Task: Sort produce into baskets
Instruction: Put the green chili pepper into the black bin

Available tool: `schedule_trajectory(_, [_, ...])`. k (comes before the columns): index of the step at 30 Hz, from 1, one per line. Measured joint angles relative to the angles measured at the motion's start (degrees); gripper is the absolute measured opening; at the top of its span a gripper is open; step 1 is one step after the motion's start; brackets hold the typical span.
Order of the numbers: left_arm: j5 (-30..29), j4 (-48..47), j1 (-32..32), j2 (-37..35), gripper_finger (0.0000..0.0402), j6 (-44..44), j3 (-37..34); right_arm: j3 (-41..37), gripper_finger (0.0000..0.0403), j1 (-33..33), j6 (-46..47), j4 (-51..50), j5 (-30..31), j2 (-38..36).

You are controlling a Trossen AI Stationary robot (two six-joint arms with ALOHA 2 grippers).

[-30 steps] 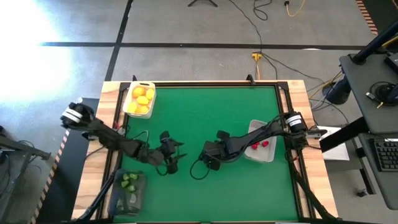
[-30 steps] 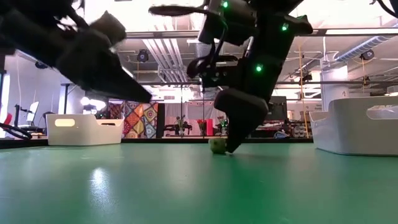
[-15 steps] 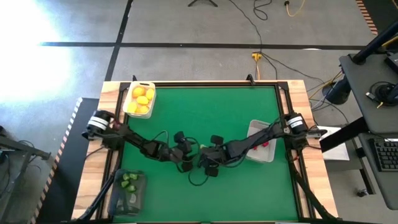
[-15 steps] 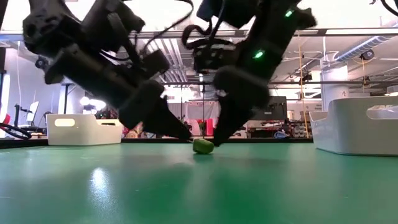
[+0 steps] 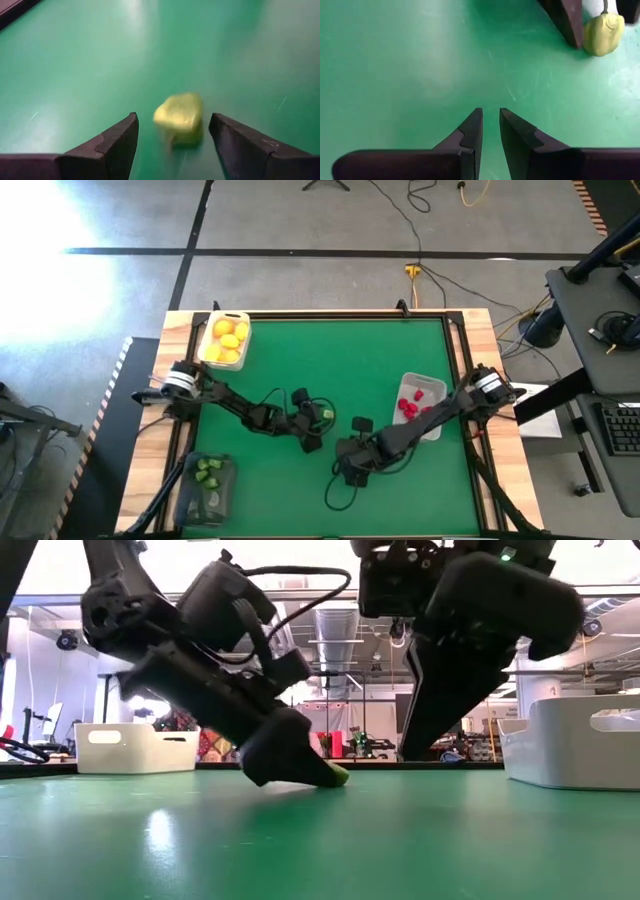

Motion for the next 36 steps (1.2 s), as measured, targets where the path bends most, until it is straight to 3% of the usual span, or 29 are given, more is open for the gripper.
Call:
schedule_trajectory(3, [2.8,3.0,0.4,2.2,0.0236,2.6,1.2,0.0,0.0059,0.8,1.7,0.0,0.0,0.0])
schedule_trajectory(9, [2.7,4.3,0.6,5.4,0.0236,4.0,3.9,0.0,0.0059,2.0,5.3,-1.3,0.0,0.0])
schedule_trajectory(21, [4.0,1.0,0.5,0.1,0.0229,3.6,-0.4,0.0,0.0059,3.7,9.0,-3.5,0.0,0.0])
schedule_trajectory(24, [4.0,0.5,0.5,-1.0,0.0201,2.5,-1.1,0.0,0.0059,3.7,8.7,-3.5,0.0,0.0])
schedule_trajectory(31, [4.8,2.4,0.7,-1.0,0.0084,1.8,-1.2,0.0,0.0059,3.6,8.3,-3.2,0.0,0.0])
schedule_trajectory(36, [4.8,2.6,0.4,-1.1,0.0065,0.0,-0.9,0.0,0.0059,3.6,8.3,-3.1,0.0,0.0])
